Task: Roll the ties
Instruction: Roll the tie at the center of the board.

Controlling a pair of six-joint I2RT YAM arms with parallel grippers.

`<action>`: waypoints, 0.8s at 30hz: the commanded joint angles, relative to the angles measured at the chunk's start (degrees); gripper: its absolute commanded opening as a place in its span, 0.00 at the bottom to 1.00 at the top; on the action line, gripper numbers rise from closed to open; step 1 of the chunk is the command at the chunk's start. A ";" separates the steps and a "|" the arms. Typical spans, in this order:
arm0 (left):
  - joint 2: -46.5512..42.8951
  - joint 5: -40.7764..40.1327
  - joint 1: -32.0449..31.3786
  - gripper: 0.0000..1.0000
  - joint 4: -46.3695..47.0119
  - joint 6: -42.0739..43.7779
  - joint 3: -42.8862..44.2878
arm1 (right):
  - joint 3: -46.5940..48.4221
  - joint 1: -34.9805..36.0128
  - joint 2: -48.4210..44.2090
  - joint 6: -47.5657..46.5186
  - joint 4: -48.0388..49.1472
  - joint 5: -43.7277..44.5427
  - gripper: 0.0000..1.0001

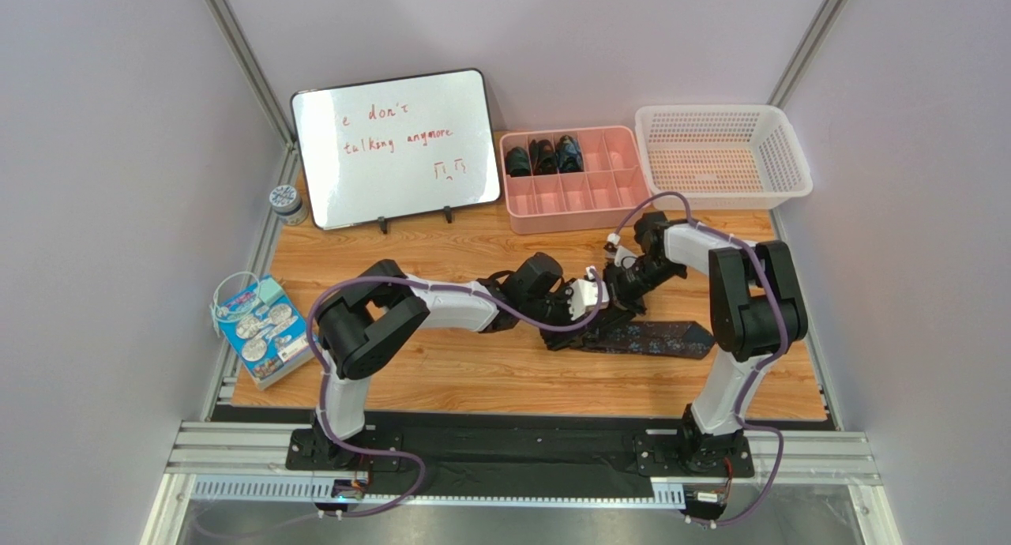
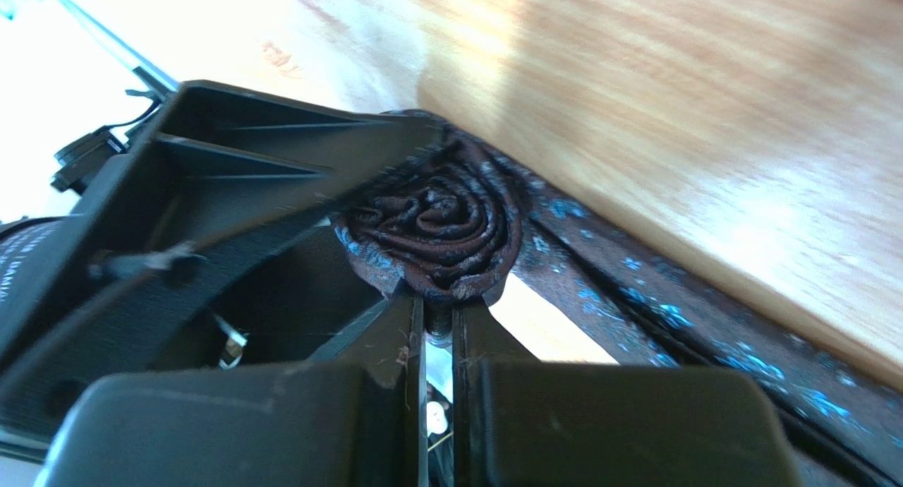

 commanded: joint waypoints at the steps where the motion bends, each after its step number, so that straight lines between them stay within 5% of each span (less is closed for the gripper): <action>1: -3.46 1.63 1.48 0.66 1.11 -6.04 -2.86 | 2.39 1.37 2.87 -1.32 2.42 19.94 0.00; 12: -8.64 4.44 8.42 0.70 5.59 -11.32 -9.10 | 10.03 10.77 10.59 4.30 7.42 20.93 0.00; 20: -18.56 3.39 9.92 0.72 10.95 -11.93 -20.87 | 8.03 11.92 11.23 2.73 14.36 5.48 0.00; 24: -20.16 4.01 9.92 0.74 20.67 -13.08 -26.41 | 5.21 10.78 10.61 0.09 15.43 -0.34 0.00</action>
